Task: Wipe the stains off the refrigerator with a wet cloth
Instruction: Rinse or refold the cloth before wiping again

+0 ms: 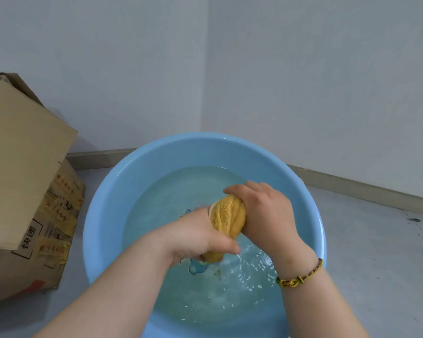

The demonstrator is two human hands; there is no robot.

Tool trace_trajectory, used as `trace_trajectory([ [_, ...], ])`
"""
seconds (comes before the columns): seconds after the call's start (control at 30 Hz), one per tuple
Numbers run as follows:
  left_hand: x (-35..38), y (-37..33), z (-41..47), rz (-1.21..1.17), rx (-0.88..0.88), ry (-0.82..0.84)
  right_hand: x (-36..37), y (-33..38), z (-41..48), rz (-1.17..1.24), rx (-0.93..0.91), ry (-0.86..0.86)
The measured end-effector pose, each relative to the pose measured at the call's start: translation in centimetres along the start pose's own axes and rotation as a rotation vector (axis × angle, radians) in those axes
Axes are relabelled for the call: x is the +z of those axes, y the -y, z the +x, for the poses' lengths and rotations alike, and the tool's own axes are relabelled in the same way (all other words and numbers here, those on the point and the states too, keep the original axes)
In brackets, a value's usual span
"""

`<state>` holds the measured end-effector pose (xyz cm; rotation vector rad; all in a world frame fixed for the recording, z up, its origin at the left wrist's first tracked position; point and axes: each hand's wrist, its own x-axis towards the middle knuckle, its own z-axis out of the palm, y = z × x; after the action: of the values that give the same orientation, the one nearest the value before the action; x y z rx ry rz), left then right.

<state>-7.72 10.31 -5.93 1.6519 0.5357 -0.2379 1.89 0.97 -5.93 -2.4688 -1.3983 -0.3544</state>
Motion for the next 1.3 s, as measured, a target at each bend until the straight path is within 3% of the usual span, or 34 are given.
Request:
trace_trajectory([
  [0.07, 0.5, 0.6, 0.7, 0.299, 0.004, -0.228, -0.1, 0.4, -0.4, 0.021, 0.073, 0.261],
  [0.17, 1.1, 1.4, 1.0, 0.693, -0.064, -0.430, 0.9, 1.2, -1.0, 0.091, 0.176, 0.464],
  [0.3, 1.4, 1.8, 0.8, 0.879, 0.039, -0.591, 1.3, 1.4, -0.6, 0.449, 0.414, 0.722],
  [0.4, 1.5, 1.5, 0.5, 0.869, 0.115, -0.687, -0.1, 0.8, -0.1, 0.647, 0.467, 0.716],
  [0.5, 1.1, 1.4, 0.9, 0.765, 0.155, -0.767, -0.5, 0.7, -0.3, 0.712, 0.517, 0.650],
  [0.57, 0.7, 0.9, 0.9, 0.602, 0.095, -0.748, -0.3, 0.8, -0.5, 0.558, 0.500, 0.495],
  [0.63, 0.6, -0.2, 0.4, 0.182, -0.002, -0.620, -0.5, 1.0, -0.4, 0.305, 0.424, 0.322],
  [0.73, 0.3, -2.8, -0.4, -0.701, -0.091, -0.409, -0.2, 1.4, -0.3, 0.019, 0.315, 0.052],
  [0.83, -0.8, -3.5, 0.0, -1.175, -0.125, -0.489, 0.7, 2.5, -0.5, -0.049, 0.242, -0.194],
  [0.93, -1.4, -2.0, 0.4, -1.272, -0.147, -0.475, 1.9, 4.5, -1.0, 0.033, 0.046, -0.302],
  [1.0, -1.3, -0.9, 0.9, -1.327, -0.119, -0.420, 2.9, 5.0, -1.4, 0.130, 0.014, -0.337],
  [1.07, -1.3, -1.0, 1.0, -1.405, -0.035, -0.420, 2.4, 5.2, -1.3, 0.272, 0.104, -0.252],
  [1.2, -1.7, -2.1, 1.3, -1.297, 0.138, -0.515, 2.0, 5.6, -0.9, 0.674, 0.417, 0.161],
  [1.3, -1.7, -2.2, 1.5, -1.167, 0.189, -0.531, 2.6, 5.5, -1.0, 0.869, 0.499, 0.223],
])
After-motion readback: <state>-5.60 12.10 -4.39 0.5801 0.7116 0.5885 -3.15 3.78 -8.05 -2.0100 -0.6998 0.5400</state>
